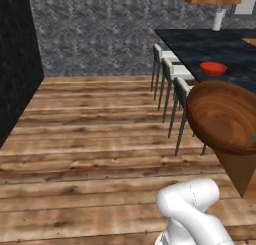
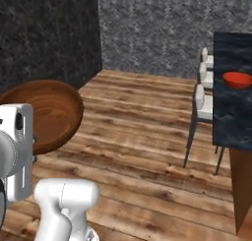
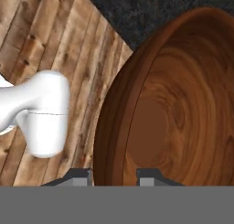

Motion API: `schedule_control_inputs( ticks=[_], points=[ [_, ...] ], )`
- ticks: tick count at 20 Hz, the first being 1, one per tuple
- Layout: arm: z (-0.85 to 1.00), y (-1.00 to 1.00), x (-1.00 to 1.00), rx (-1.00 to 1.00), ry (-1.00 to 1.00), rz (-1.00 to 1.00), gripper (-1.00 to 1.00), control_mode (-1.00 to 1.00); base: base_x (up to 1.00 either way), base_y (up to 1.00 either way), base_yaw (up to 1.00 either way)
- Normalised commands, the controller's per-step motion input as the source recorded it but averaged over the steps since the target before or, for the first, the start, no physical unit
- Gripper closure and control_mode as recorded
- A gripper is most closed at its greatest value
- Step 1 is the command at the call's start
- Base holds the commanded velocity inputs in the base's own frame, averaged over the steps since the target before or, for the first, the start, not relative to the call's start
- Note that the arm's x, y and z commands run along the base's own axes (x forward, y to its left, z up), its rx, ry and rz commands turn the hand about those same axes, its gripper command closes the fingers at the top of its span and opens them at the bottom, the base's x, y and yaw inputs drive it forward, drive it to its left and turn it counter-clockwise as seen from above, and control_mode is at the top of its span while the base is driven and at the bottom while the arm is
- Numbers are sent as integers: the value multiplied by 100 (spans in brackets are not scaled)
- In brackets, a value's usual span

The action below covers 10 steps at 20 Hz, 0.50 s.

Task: Pick up the bowls from the cabinet and place each bowl in front of a stool on the dining counter.

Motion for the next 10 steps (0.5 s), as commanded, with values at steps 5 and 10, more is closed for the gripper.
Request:
schedule_control_inputs(
  ticks=[5,10],
  points=[
    [0,0,0,0,0,0,100,100,100,82,-66],
    [0,0,0,0,0,0,100,100,100,91,-62]
  ],
)
